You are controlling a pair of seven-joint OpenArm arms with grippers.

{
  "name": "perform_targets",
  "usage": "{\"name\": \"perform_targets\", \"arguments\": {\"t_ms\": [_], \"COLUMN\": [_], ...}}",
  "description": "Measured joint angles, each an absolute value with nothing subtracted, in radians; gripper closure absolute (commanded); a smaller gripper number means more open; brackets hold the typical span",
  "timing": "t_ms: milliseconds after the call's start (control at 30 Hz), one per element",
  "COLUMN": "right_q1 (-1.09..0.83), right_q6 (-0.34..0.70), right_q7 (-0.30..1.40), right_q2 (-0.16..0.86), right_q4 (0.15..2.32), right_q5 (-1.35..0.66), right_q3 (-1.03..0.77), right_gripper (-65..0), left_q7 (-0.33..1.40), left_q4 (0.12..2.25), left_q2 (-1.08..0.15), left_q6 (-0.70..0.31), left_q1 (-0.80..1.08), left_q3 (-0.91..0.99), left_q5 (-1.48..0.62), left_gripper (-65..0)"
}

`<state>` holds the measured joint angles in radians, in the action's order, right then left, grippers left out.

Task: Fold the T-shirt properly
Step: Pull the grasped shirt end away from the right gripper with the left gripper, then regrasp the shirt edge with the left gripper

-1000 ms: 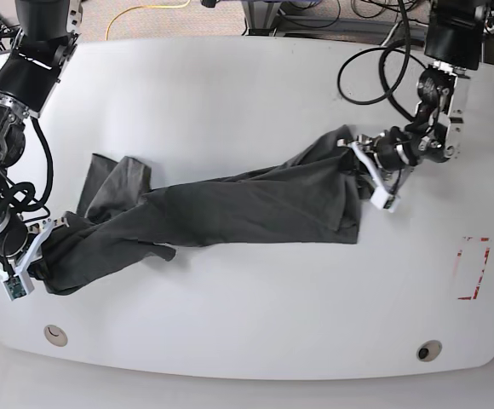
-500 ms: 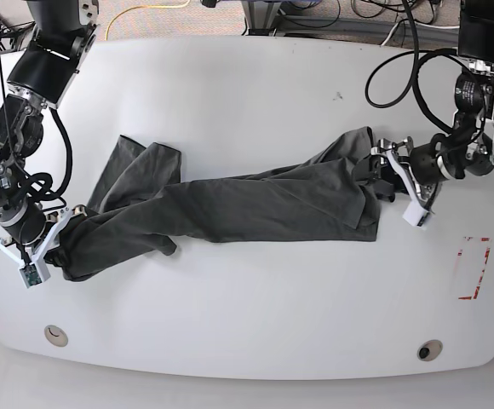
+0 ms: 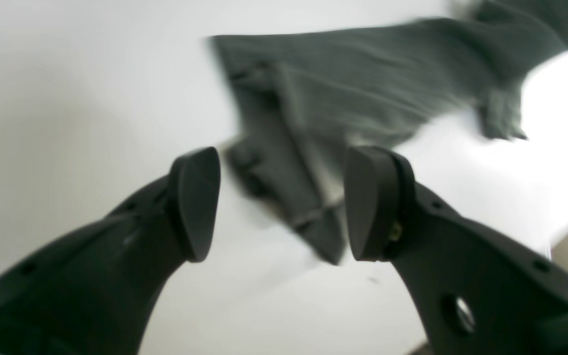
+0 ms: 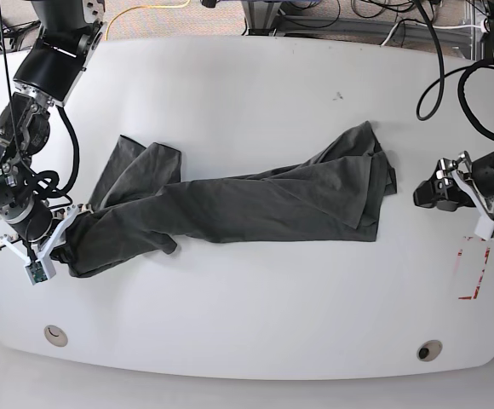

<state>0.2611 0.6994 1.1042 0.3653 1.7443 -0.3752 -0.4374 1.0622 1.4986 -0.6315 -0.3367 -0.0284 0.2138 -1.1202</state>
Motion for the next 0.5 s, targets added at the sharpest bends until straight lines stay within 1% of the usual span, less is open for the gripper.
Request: {"name": "perform_targets", "arguments": {"t_ms": [233, 367, 500], "right_q1": [0.263, 0.263, 0.264], "right_q6": [0.699, 0.699, 0.7], "right_q7": [1.096, 1.105, 1.1], "right_q2": [0.36, 0.364, 0.36], "right_q4": [1.745, 1.744, 1.744], "right_q5": [-0.387, -0.372, -0.377], "right_q3": [-0.434, -0.439, -0.436], "right_gripper": [0.0, 0.0, 0.0], "left_q7": [1.068, 1.059, 1.064], "left_q4": [1.295, 1.196, 1.145], "left_q2": [-0.531, -0.466, -0.404], "left_q6": [-0.342, -0.377, -0.406], "left_q1": [-0.17, -0.236, -0.267], "left_q3": [0.197, 0.202, 0.202], "left_q5": [-0.998, -0.896, -0.794], "left_gripper": [-37.6, -37.6, -37.6]}}
